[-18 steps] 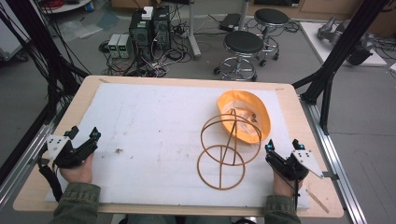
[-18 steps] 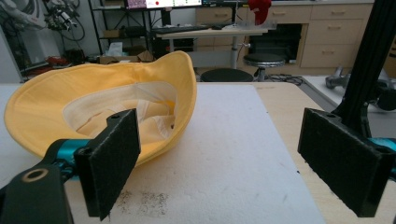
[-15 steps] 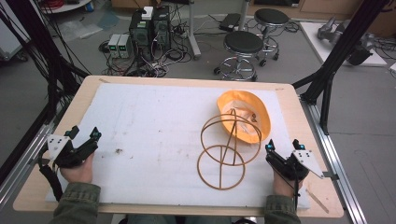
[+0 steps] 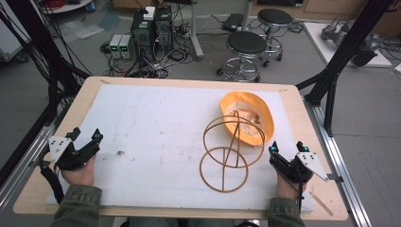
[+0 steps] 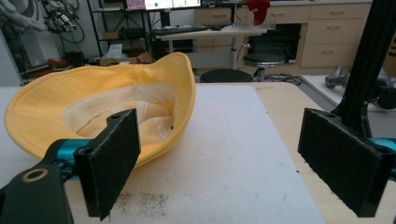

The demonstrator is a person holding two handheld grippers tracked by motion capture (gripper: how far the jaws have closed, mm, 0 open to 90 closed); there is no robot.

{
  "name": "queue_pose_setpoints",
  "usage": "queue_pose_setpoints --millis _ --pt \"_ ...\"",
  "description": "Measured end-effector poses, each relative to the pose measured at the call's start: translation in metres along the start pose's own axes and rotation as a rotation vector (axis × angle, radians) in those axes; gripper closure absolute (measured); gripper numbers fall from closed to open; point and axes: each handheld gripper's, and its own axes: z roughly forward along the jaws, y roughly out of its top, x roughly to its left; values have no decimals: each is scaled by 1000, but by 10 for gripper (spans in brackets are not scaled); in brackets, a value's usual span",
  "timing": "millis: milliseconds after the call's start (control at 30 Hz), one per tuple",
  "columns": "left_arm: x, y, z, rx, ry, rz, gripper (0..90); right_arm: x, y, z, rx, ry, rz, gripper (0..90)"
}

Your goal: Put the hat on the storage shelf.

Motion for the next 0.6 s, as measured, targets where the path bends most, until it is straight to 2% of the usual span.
queue_pose_setpoints --millis 133,300,400,600 --pt "0 0 0 3 0 -1 282 -3 1 1 0 4 -2 119" --pt "-1 -1 -1 5 -4 -12 282 -4 2 4 19 34 6 112" --pt "-4 -1 -2 6 -12 -6 282 1 9 7 43 60 3 112" --pt "-5 -1 -4 7 -16 13 282 11 20 9 21 70 -8 112"
